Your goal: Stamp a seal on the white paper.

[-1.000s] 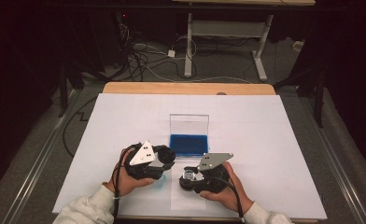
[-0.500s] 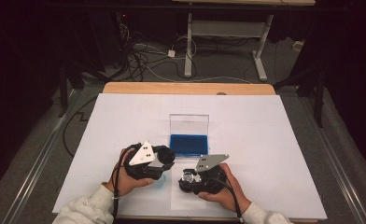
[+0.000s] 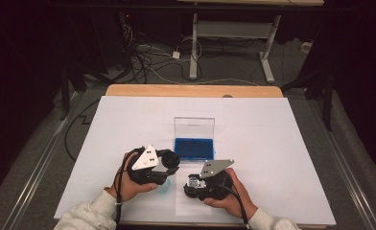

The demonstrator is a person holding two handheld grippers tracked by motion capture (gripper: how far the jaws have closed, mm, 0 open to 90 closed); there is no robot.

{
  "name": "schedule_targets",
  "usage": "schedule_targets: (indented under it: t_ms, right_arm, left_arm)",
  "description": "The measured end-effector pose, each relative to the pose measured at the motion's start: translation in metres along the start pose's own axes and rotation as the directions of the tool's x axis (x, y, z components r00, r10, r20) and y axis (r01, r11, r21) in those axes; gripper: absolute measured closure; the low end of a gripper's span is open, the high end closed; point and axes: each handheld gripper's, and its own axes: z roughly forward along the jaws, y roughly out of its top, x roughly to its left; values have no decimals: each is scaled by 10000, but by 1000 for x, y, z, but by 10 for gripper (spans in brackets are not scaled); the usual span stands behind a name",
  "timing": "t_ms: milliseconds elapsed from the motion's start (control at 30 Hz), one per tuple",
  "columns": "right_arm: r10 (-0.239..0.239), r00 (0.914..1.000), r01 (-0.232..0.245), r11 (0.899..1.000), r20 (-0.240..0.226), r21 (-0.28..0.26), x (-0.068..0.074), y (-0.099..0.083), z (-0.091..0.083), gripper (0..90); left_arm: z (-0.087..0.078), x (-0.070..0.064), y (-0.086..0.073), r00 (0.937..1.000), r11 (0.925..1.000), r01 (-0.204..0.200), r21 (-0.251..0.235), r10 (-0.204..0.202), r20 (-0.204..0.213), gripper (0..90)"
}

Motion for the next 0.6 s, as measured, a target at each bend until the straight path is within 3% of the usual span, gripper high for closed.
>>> schedule_targets:
  t_ms: [600]
  right_arm:
    - [-23,10000,23,10000,-22,30,0,0,0,571]
  left_arm:
    - [-4,2,-1,10000,10000,56,-30,-56,-53,368]
